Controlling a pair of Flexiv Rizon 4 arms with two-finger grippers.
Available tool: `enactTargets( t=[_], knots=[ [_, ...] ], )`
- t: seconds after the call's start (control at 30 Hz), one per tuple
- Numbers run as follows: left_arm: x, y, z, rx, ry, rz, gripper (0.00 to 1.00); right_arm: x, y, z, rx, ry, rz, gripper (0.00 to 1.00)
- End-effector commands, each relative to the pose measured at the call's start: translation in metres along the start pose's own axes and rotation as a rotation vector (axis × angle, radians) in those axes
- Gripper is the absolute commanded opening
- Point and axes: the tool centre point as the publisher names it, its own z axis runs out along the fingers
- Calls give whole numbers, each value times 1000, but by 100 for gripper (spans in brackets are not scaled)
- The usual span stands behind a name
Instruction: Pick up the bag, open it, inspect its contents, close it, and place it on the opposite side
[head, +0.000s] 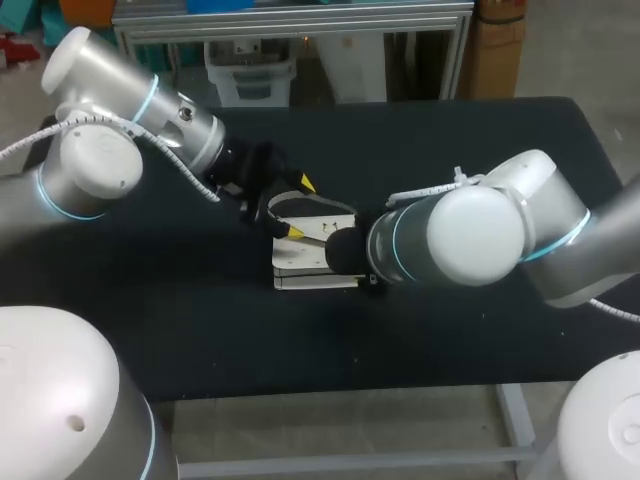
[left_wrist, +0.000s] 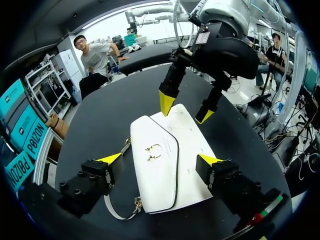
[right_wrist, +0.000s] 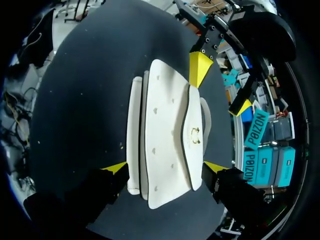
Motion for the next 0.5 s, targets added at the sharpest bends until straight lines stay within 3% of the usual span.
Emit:
enactTargets(
  t=[0.03,0.37,0.5],
  knots=[
    [2,-5,-6,-6,-11,-28,100,-1,-5,-24,-24,-128,11,100],
    [10,-12,-20,-14,-28,-221,100,-11,-11,-67,-40,-86,103,100],
    [16,-13,-29,-13,-13,-304,100,-12,-20,-80,13,-5,191,100]
  ],
)
